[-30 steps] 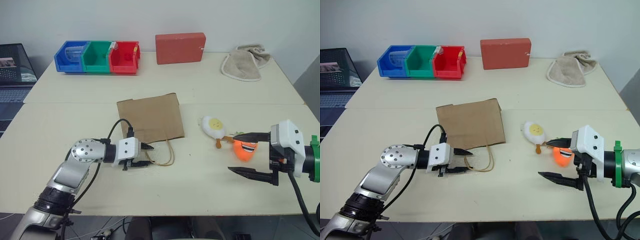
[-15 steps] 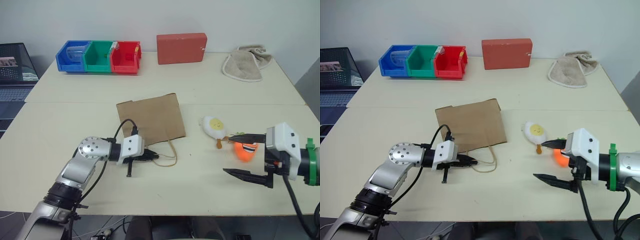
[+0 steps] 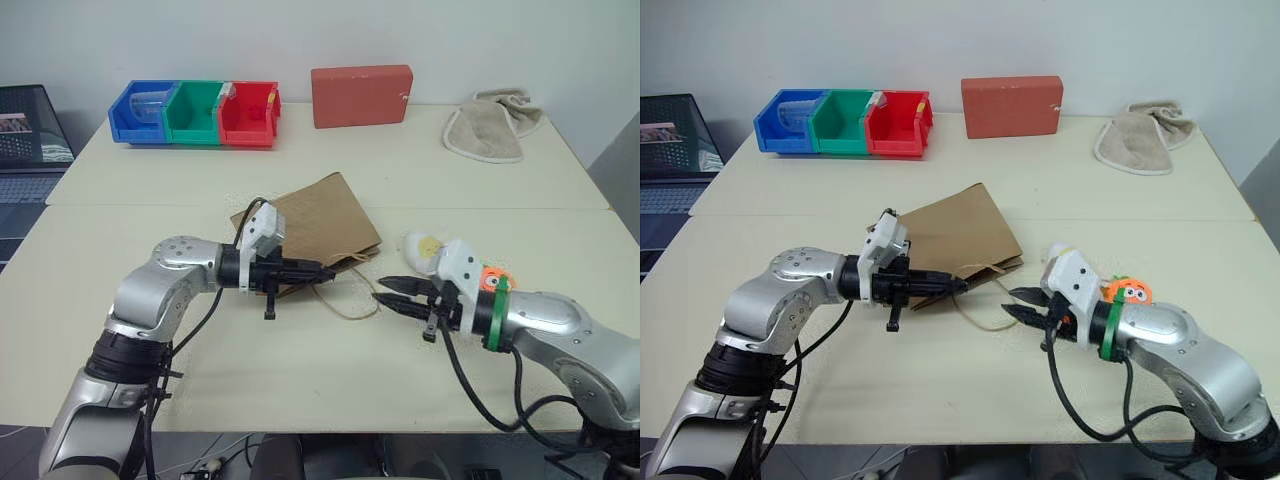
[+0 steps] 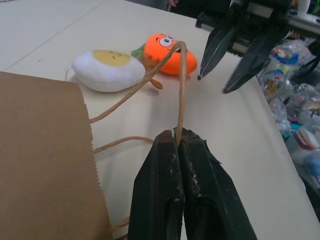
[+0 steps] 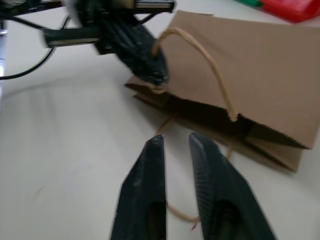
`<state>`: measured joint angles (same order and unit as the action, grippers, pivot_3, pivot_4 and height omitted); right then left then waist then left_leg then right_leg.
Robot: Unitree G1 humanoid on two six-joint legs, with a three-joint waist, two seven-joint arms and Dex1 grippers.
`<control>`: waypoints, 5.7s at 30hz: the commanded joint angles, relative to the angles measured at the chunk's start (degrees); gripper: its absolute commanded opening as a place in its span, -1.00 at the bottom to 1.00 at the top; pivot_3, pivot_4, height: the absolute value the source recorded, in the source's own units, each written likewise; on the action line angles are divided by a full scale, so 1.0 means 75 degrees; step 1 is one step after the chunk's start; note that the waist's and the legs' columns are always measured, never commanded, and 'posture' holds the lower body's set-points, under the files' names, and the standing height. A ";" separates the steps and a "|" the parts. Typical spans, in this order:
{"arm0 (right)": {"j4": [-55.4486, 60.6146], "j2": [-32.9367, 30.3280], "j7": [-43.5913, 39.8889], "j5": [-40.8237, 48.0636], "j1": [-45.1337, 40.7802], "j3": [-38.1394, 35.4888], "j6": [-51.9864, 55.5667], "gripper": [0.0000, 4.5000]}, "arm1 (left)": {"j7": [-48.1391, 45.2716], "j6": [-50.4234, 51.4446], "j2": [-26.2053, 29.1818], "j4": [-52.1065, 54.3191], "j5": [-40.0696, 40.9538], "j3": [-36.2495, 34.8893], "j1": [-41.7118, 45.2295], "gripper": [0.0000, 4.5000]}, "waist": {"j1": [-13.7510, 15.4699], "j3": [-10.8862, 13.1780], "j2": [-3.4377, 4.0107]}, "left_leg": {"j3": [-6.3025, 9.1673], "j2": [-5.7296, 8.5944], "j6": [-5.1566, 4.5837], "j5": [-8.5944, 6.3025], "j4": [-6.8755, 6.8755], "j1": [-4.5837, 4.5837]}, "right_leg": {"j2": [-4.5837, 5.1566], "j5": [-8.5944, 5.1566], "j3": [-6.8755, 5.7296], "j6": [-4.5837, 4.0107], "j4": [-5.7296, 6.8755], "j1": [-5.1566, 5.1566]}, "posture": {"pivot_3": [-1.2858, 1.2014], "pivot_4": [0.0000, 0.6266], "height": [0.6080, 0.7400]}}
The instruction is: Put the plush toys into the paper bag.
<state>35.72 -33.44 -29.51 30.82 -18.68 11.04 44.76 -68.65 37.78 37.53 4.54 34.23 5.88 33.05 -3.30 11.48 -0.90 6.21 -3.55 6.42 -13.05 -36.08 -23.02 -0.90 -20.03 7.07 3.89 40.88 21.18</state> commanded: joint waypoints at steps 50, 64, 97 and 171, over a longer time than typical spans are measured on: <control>-0.4870 0.4551 0.1525 -0.3686 -0.1738 0.0553 -0.2424 -0.99 | 0.0878 -0.0022 0.0728 0.0662 0.0432 -0.1292 0.0919 -1.00 | -0.0143 0.0001 0.0001 | 0.0005 -0.0003 0.0007 0.0003 0.0016 -0.0022 | 0.0003 0.0001 -0.0009 -0.0002 0.0007 0.0032 | 0.03 -0.52 1.00; -0.0417 0.1216 -0.0559 -0.2084 -0.1214 -0.0204 0.0444 -0.82 | 0.0884 -0.0200 0.0445 0.0773 0.0299 -0.1072 0.0664 -1.00 | -0.0058 0.0002 0.0001 | 0.0010 0.0002 0.0005 0.0002 0.0011 -0.0035 | 0.0005 0.0000 -0.0014 -0.0001 -0.0004 0.0032 | 0.03 -0.52 1.00; -0.0566 -0.1931 -0.3119 -0.3286 -0.0403 -0.0165 -0.2816 -0.99 | 0.0753 0.0483 0.0705 0.0673 0.0929 -0.1445 0.1033 -1.00 | -0.0010 0.0014 -0.0012 | 0.0014 0.0005 0.0001 0.0000 0.0006 -0.0053 | 0.0009 0.0000 -0.0018 -0.0001 -0.0032 0.0031 | 0.03 -0.52 1.00; -0.2054 -0.3556 -0.2780 -0.4411 0.2528 -0.2327 -0.3485 0.27 | 0.0807 0.0520 0.0364 0.0710 0.0848 -0.1291 0.0951 -1.00 | 0.0025 0.0019 -0.0026 | 0.0004 0.0013 0.0003 0.0002 -0.0017 -0.0038 | 0.0012 0.0001 -0.0004 0.0000 -0.0014 0.0015 | 0.03 -0.52 1.00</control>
<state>20.32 -60.27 -51.17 -1.27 0.96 -6.65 19.28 -62.58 42.59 39.81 8.48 40.35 -2.71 40.05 -3.10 11.62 -1.09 6.24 -3.45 6.45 -13.03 -36.20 -23.31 -0.81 -20.02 7.04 3.89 40.77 21.30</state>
